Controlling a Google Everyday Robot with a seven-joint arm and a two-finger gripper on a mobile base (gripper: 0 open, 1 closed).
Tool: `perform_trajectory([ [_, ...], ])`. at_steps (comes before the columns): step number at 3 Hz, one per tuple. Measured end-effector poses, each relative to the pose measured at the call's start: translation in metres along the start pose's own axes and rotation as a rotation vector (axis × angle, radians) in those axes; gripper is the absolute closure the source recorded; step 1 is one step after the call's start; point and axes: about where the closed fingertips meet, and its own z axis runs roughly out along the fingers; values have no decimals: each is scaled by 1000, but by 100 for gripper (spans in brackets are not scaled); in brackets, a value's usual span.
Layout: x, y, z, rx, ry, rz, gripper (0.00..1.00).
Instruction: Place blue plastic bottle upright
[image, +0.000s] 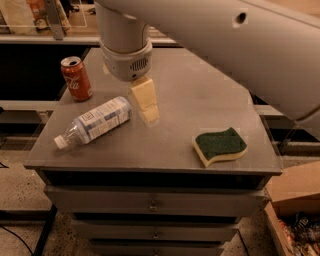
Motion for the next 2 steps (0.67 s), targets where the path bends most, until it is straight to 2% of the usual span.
perform_trajectory([
  [2, -19, -22, 36, -65, -9, -39, 0],
])
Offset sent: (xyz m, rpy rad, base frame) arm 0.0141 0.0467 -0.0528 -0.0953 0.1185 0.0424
